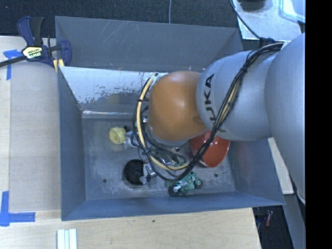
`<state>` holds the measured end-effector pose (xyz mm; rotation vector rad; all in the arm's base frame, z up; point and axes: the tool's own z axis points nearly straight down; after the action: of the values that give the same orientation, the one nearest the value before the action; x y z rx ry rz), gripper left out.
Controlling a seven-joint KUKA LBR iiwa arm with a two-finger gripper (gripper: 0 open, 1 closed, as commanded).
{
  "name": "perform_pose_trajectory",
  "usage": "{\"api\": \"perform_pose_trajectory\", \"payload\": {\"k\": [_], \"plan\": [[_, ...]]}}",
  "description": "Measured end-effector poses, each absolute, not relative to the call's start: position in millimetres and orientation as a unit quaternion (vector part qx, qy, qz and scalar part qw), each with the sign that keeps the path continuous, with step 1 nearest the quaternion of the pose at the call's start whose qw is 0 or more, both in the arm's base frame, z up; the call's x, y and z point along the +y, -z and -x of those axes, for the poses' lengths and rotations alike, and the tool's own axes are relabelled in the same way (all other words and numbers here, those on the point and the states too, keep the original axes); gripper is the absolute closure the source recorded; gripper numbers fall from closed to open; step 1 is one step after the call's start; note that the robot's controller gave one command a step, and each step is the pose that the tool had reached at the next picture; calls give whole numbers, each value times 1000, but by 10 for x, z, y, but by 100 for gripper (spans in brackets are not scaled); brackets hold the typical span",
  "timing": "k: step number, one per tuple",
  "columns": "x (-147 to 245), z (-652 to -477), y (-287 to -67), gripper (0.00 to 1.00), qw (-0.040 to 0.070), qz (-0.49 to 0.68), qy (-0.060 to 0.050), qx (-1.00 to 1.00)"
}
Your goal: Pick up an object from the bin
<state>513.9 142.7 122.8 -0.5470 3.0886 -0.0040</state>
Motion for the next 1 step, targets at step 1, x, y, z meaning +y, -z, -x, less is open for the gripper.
{"api": "perform_pose_trajectory", "payload": {"k": [1], "plan": [[1208, -5168, -708, 0, 6, 151, 0, 989]]}}
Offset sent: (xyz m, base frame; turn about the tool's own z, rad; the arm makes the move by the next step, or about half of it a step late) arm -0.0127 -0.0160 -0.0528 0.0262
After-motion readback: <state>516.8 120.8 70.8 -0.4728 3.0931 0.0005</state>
